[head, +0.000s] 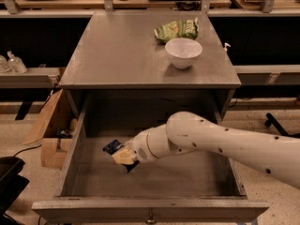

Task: Place rxbar blueberry into top drawer

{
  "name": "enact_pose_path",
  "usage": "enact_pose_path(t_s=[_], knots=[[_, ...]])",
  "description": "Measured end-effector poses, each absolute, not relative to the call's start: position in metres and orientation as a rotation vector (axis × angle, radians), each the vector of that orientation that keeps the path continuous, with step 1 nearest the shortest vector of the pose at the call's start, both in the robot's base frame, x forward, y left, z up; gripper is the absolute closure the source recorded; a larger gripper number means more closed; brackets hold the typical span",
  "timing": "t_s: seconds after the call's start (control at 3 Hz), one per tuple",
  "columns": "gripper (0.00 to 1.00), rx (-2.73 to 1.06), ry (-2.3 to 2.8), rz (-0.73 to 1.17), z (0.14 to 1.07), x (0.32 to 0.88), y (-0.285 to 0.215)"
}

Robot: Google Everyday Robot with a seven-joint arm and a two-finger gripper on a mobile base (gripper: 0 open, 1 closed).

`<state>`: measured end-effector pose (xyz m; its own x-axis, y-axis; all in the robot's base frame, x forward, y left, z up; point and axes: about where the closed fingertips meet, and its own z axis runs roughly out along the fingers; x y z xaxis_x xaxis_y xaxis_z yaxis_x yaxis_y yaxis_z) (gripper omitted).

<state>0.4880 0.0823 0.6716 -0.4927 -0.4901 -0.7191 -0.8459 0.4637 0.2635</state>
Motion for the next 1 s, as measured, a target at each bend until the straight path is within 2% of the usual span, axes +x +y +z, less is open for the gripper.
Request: enact_pose_path(t_s=[0.33, 1.0], knots=[[1.00, -1.084, 2.201, 0.908, 0.6281, 0.4663, 0.0859], [0.51, -1.090, 2.203, 0.915, 0.6258, 0.4642, 0.0883]])
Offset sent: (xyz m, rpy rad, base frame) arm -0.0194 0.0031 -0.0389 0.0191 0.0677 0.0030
